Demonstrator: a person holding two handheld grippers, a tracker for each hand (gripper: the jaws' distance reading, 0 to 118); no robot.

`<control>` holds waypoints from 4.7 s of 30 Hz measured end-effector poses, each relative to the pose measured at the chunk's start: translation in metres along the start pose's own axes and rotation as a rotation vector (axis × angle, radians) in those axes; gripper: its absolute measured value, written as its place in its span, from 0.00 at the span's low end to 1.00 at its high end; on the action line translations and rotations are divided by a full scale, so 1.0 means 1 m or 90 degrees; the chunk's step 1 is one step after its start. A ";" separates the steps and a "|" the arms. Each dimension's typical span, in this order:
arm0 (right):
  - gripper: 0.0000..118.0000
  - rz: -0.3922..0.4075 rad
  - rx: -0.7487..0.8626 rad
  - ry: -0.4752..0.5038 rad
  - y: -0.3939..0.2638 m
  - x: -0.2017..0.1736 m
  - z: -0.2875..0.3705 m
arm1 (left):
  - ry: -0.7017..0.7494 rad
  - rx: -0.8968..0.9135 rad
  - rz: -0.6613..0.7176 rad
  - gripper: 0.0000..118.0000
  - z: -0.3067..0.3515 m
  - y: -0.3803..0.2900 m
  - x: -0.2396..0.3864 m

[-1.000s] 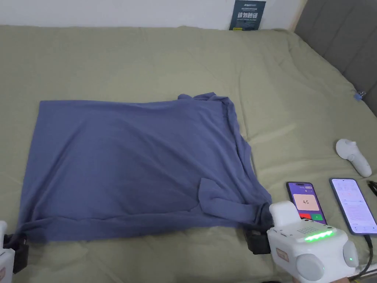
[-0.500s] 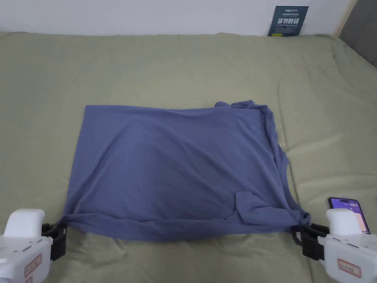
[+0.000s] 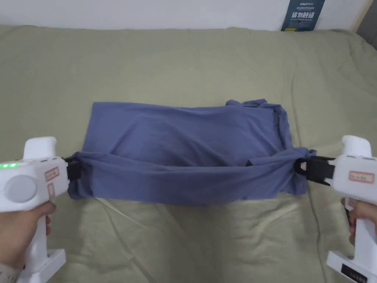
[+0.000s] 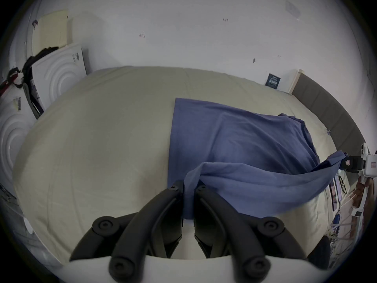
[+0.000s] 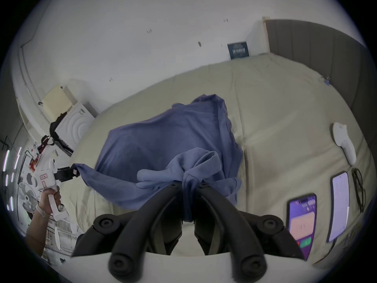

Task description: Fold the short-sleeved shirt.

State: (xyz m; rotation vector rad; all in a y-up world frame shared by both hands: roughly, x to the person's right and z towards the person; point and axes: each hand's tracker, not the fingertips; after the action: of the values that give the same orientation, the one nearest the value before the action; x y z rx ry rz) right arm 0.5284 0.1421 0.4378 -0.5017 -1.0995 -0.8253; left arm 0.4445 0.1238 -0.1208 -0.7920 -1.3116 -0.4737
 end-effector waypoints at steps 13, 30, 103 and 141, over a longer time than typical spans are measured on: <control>0.78 -0.001 -0.049 -0.090 -0.008 0.010 -0.052 | 0.014 -0.054 0.029 0.88 -0.030 -0.008 -0.011; 0.00 0.163 0.335 -0.113 -0.191 -0.090 0.167 | 0.007 0.278 -0.106 0.03 0.202 -0.186 0.045; 0.07 0.173 -0.027 -0.084 -0.043 0.013 -0.024 | -0.032 -0.009 -0.053 0.09 0.009 -0.033 0.013; 1.00 0.144 0.257 -0.060 -0.202 -0.070 0.203 | 0.003 0.334 -0.131 1.00 0.246 -0.196 0.040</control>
State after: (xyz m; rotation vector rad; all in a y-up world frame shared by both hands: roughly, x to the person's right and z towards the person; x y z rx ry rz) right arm 0.2375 0.1880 0.4451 -0.3181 -1.2327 -0.3697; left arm 0.1495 0.1826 -0.0197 -0.2201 -1.4344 -0.2700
